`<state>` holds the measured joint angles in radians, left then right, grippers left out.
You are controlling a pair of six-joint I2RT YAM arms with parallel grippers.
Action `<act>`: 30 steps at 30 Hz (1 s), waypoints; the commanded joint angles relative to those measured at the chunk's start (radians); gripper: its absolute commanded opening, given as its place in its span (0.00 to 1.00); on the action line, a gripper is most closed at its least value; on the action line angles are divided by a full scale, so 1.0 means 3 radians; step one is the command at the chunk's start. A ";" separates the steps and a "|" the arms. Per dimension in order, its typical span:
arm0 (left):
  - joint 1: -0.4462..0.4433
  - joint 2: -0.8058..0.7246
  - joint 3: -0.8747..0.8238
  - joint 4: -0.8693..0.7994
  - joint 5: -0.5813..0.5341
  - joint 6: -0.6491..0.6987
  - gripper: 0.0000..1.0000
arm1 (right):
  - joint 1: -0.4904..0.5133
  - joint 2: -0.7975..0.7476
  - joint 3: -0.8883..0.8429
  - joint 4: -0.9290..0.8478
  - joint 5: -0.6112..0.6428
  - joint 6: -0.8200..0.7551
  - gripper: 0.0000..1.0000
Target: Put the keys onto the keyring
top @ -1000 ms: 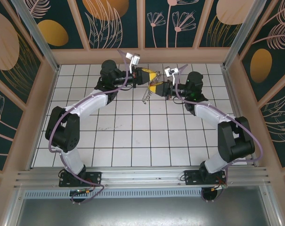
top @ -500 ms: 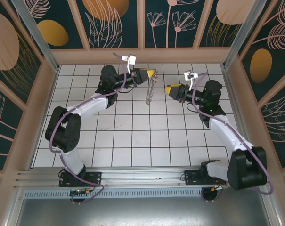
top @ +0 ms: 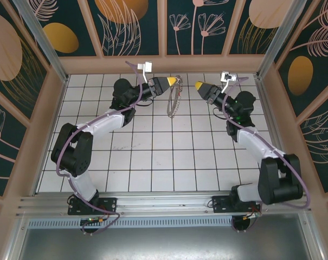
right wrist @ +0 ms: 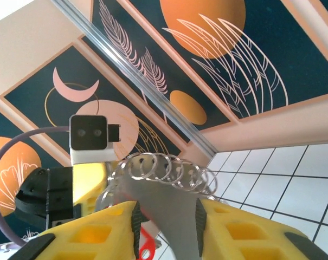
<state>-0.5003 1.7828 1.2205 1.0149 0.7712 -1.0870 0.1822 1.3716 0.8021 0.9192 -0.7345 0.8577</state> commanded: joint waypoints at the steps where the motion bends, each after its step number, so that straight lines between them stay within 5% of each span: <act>1: -0.0040 -0.0142 -0.0009 0.0208 0.0018 -0.0038 0.00 | 0.0022 0.0114 0.0108 0.0919 -0.0113 0.0535 0.33; 13: -0.0073 -0.0059 0.0081 0.0175 0.0102 0.0018 0.00 | 0.0404 0.0210 0.0194 0.0898 -0.0042 0.0458 0.33; 30: -0.0086 -0.0027 0.0114 0.0164 0.0121 0.0036 0.00 | 0.0518 0.0297 0.0211 0.0941 -0.0081 0.0501 0.32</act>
<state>-0.5201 1.7828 1.2201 1.0145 0.8028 -1.0859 0.3275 1.4685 0.8448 1.1309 -0.7414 1.0023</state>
